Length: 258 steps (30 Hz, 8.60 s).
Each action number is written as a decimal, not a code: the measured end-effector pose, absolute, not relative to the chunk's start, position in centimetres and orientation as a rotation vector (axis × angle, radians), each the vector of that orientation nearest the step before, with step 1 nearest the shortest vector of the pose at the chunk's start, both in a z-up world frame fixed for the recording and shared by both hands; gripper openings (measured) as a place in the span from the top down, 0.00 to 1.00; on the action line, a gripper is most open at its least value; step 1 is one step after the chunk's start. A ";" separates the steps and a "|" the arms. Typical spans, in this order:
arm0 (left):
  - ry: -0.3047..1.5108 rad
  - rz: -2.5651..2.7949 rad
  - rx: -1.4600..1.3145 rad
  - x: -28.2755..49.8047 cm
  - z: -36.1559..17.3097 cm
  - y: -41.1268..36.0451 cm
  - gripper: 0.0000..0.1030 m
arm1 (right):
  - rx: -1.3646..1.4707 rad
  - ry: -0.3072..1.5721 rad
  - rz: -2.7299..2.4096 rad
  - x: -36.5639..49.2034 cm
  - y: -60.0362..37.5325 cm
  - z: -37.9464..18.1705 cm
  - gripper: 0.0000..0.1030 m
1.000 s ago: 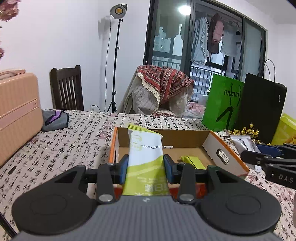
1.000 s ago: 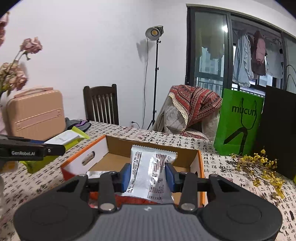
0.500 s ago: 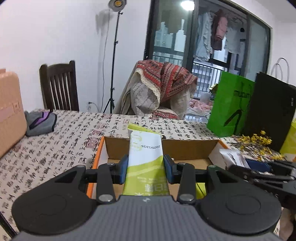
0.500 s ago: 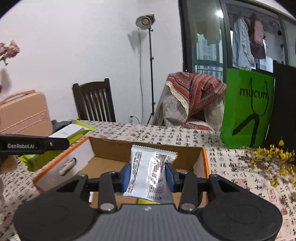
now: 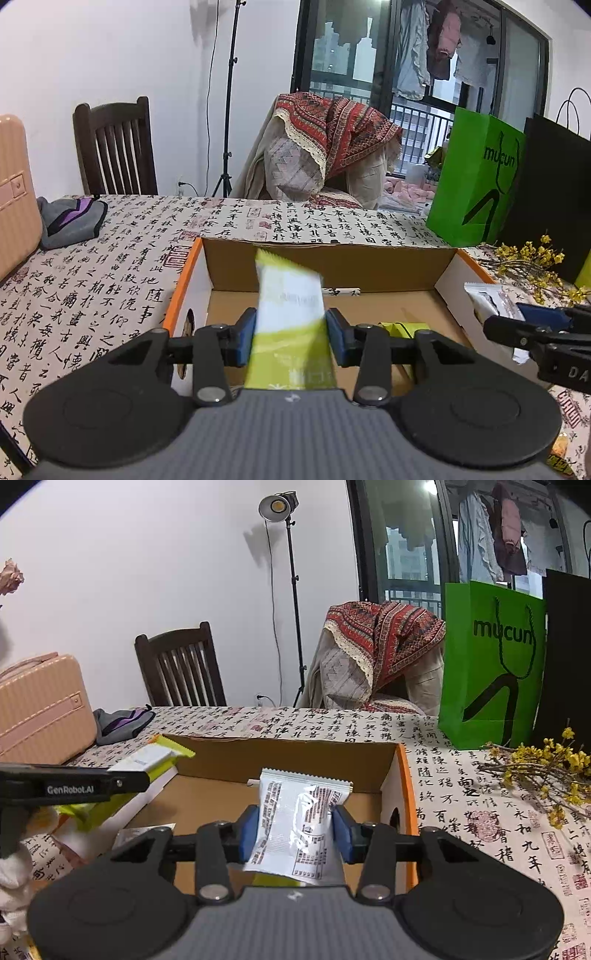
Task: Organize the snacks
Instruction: 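Lower both held packets into the box and open both grippers, then grasp the colourful cartoon snack bag with the right gripper, then grasp a white sachet with the left gripper while the right holds the cartoon bag, then lower the cartoon bag and white sachet into the box and open both grippers, then grasp a white sachet with the right gripper while the left grasps another sachet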
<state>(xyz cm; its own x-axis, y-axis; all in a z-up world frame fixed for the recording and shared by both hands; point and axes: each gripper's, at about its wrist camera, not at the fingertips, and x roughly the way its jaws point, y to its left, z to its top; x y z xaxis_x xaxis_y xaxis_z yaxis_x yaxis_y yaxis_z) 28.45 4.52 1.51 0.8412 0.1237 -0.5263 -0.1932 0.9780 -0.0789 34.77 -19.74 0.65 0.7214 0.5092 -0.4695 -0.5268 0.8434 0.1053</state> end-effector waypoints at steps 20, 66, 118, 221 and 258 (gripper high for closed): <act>0.423 0.212 -0.180 24.7 5.7 4.5 0.00 | -0.018 0.379 0.531 32.1 -22.0 4.3 0.00; 0.566 0.218 -0.154 10.8 1.6 5.6 0.00 | -0.003 0.680 0.419 21.5 -22.9 -4.3 0.06; 0.606 0.183 0.092 10.2 -2.9 1.1 0.86 | 0.091 0.550 0.476 17.8 -25.2 -3.8 0.49; 0.400 0.217 -0.187 17.1 5.3 5.6 0.00 | 0.104 0.406 0.488 23.4 -23.8 3.0 0.00; 0.650 0.218 -0.205 12.0 -1.7 6.9 0.00 | 0.097 0.610 0.449 19.5 -25.2 -4.4 0.59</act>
